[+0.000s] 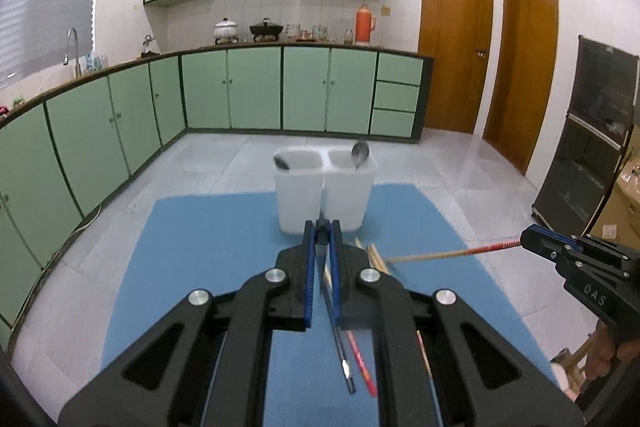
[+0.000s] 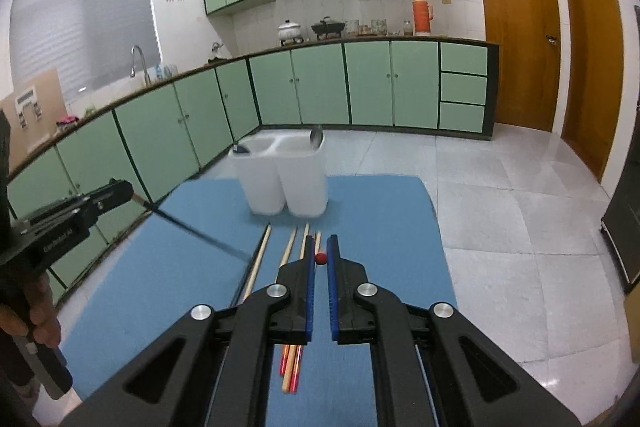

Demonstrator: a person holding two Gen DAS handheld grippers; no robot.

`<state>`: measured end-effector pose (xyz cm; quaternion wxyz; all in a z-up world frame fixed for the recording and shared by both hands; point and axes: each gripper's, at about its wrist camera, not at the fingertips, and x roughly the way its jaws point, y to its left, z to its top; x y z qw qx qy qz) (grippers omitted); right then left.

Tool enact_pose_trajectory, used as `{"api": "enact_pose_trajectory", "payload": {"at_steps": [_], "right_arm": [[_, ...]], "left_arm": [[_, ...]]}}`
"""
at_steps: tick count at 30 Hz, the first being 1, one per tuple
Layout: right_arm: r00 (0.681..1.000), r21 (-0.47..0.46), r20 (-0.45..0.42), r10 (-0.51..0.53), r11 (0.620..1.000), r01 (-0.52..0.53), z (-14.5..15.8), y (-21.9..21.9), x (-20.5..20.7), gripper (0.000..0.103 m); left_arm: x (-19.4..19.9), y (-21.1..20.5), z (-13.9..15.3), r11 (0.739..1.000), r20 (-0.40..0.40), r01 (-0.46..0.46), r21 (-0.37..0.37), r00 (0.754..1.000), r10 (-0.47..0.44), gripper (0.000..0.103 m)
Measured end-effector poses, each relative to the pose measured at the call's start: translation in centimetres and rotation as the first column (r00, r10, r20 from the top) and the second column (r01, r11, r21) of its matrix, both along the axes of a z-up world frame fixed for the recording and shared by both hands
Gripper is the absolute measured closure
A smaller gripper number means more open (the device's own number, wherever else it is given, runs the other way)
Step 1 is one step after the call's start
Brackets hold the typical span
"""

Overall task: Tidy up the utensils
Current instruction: 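Lower both held chopsticks into the white holder and open both tools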

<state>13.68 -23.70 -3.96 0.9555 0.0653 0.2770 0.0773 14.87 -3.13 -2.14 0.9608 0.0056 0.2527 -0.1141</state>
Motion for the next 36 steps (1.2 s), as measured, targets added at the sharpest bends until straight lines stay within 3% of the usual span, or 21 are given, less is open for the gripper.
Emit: {"api": "enact_pose_trajectory", "payload": {"at_steps": [13,21,30,36], "right_arm": [[0.998,-0.012,0.038,0.056,0.998,-0.056,5.0,-1.2,2.4,0.097],[0.990,0.007,0.112,0.089,0.996,-0.090,8.1,-1.4,2.8,0.097],[0.973,-0.003,0.201,0.116,0.993,-0.117,12.3,-0.4,6.2,0.097],[0.972,-0.014,0.189,0.137,0.991,-0.137,12.7,0.9,10.5,0.097]], "left_arm": [[2.0,-0.2,3.9,0.999,0.049,0.020,-0.045,0.999,-0.017,0.097],[2.0,0.5,7.1,0.997,0.141,0.001,-0.078,0.990,0.010,0.097],[4.1,0.1,13.2,0.992,0.303,-0.013,-0.129,0.951,0.052,0.097],[7.3,-1.7,14.6,0.993,0.392,-0.019,-0.118,0.918,0.065,0.097]]}}
